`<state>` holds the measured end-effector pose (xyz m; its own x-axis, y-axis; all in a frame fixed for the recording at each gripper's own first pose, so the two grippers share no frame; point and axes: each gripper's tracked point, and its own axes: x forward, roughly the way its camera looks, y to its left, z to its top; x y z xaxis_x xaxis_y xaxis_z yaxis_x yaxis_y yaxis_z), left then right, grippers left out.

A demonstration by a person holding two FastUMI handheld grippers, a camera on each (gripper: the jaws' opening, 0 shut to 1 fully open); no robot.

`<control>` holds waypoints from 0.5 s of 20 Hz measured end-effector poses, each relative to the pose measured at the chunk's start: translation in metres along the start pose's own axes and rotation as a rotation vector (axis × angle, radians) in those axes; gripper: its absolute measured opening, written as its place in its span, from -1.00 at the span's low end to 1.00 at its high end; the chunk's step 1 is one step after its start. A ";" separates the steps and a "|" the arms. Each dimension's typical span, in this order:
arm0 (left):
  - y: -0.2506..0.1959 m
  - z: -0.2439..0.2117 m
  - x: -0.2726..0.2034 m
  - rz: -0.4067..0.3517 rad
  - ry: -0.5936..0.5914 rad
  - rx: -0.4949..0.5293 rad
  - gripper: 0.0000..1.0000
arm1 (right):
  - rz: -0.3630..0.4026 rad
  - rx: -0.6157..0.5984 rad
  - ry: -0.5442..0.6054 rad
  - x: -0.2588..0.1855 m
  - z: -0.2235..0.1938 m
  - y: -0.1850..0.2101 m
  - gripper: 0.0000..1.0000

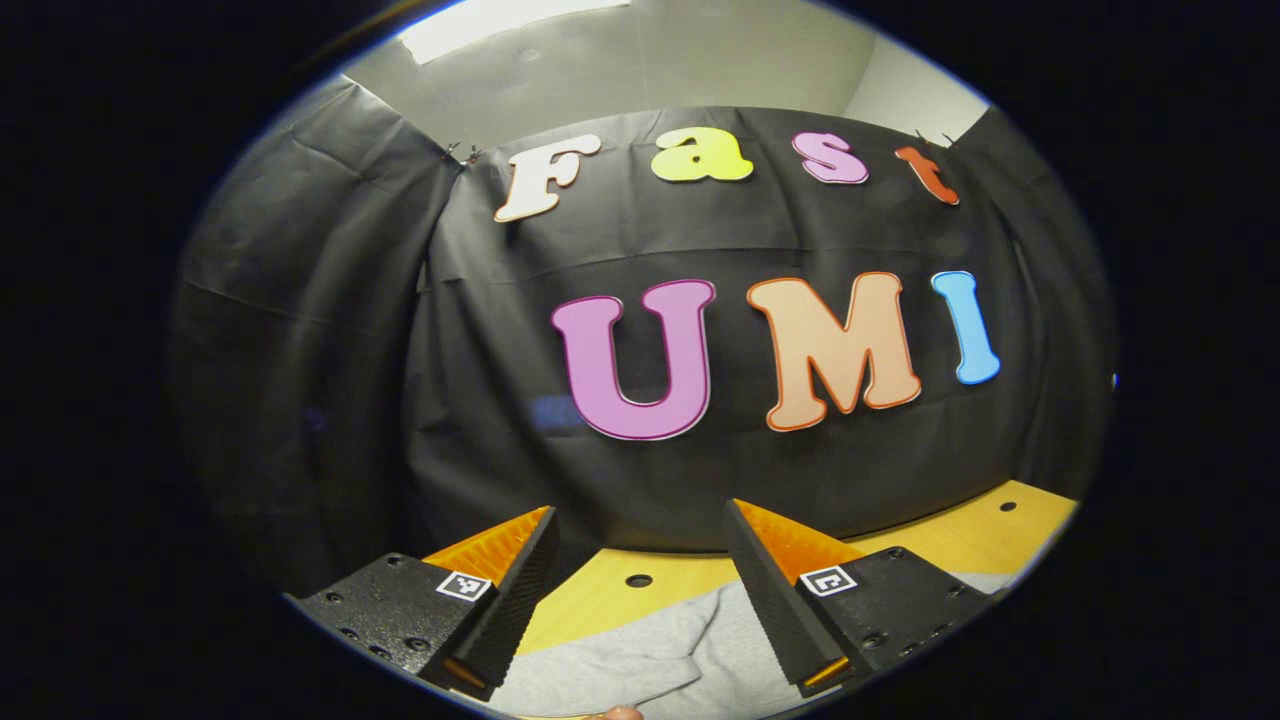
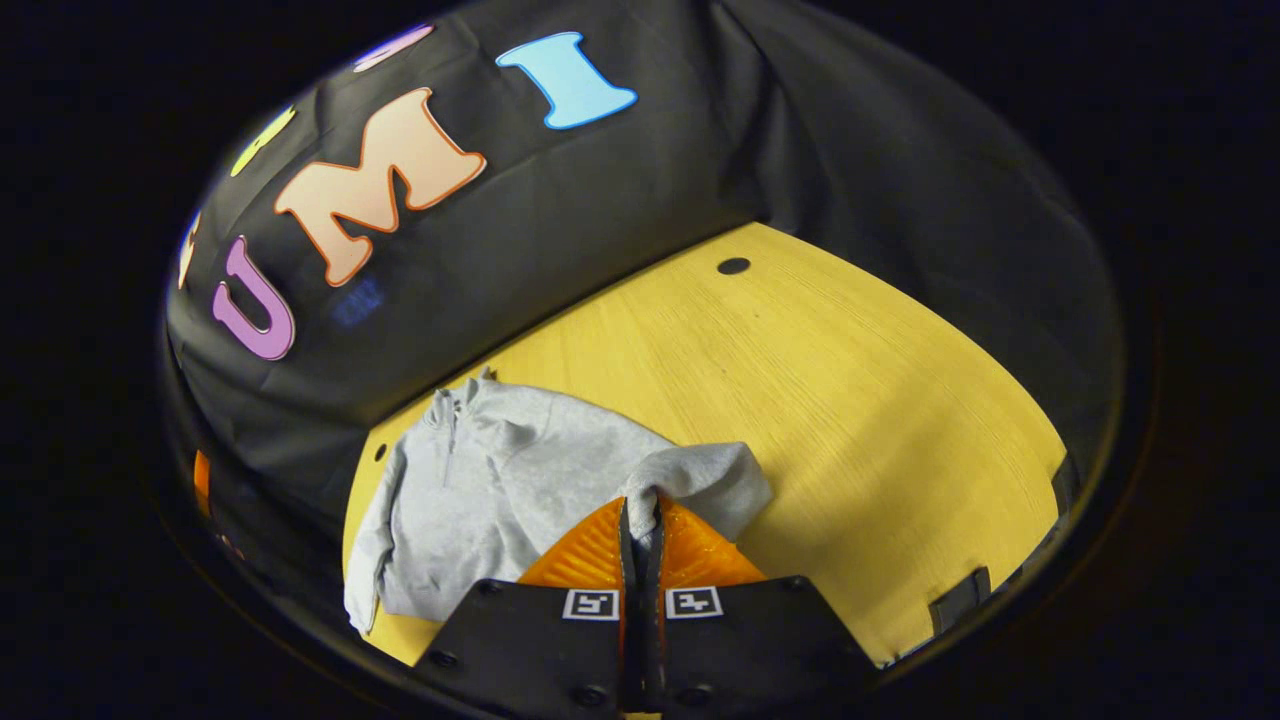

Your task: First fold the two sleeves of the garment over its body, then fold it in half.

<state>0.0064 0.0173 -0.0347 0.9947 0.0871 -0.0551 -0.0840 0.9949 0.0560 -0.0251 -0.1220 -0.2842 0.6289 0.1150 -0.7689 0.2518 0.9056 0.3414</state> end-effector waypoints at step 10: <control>0.084 -0.011 -0.022 0.152 0.030 0.037 0.99 | 0.107 -0.071 -0.030 0.032 0.025 0.090 -0.94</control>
<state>-0.0231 0.0996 -0.0398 0.9684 0.2387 -0.0724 -0.2308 0.9675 0.1029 0.0356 -0.0472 -0.2648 0.6712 0.2011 -0.7135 0.1299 0.9157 0.3803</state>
